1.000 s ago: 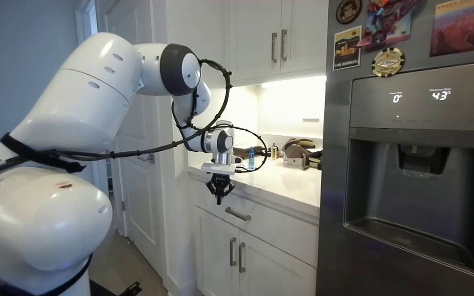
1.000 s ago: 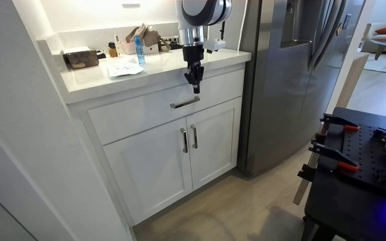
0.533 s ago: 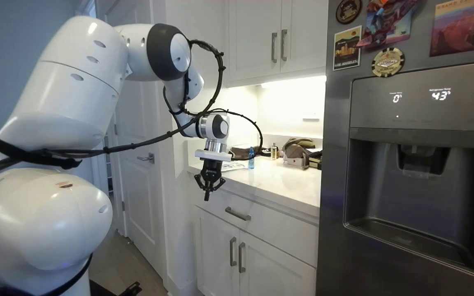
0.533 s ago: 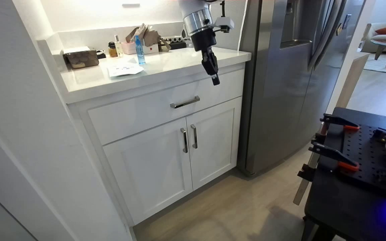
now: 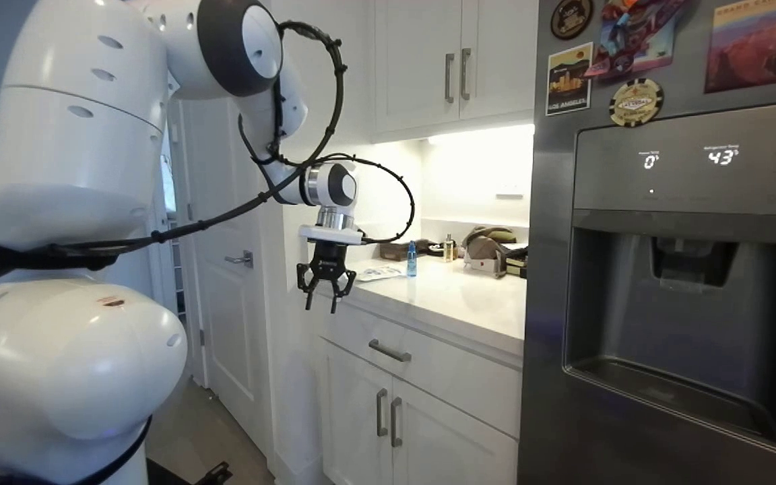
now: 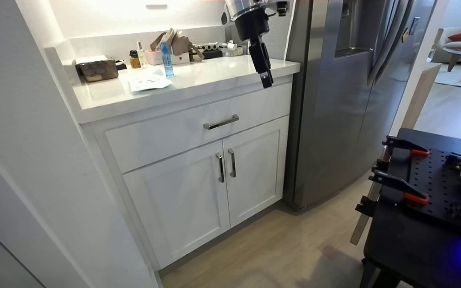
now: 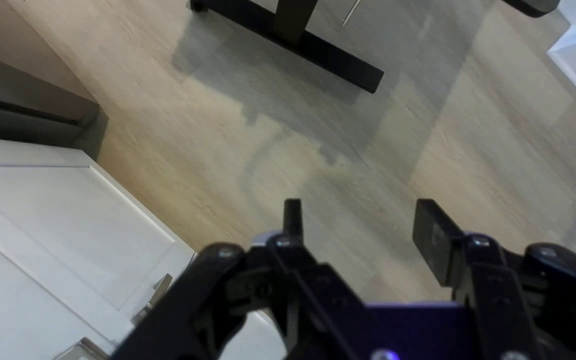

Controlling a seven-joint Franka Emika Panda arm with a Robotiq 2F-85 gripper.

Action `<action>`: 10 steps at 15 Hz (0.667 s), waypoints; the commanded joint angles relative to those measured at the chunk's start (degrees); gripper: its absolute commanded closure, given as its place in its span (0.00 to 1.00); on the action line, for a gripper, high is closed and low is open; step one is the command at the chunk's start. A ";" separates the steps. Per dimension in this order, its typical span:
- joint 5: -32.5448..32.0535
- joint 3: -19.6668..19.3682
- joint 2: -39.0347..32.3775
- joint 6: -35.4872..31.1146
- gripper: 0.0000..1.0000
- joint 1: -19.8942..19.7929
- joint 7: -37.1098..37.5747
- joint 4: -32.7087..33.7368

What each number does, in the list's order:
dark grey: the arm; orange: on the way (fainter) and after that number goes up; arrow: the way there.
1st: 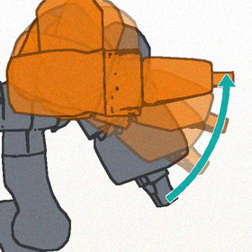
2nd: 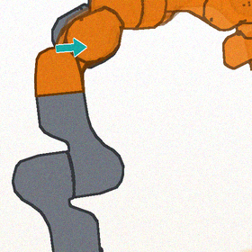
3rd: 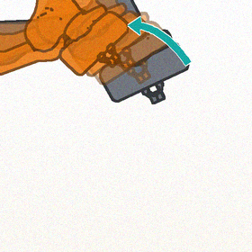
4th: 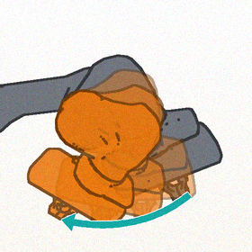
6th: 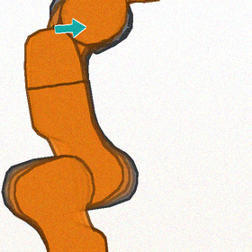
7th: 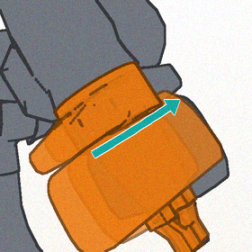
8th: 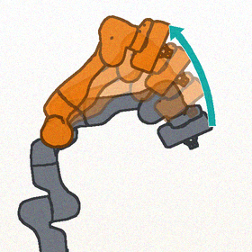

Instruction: Close the open drawer

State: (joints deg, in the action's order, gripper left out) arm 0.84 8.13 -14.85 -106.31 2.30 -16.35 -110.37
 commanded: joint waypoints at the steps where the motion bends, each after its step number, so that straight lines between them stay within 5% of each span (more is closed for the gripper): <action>1: 3.24 -0.48 6.51 -1.20 0.07 0.43 1.66 -4.58; 7: 7.35 -0.37 14.16 -1.89 0.00 1.92 9.70 -9.64; 8: 5.74 -0.86 9.44 -0.25 0.00 1.63 6.76 -5.02; 10: 6.30 -0.79 11.61 -0.20 0.00 2.21 8.33 -6.78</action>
State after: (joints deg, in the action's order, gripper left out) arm 7.11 8.08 -3.18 -106.68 3.79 -7.99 -117.32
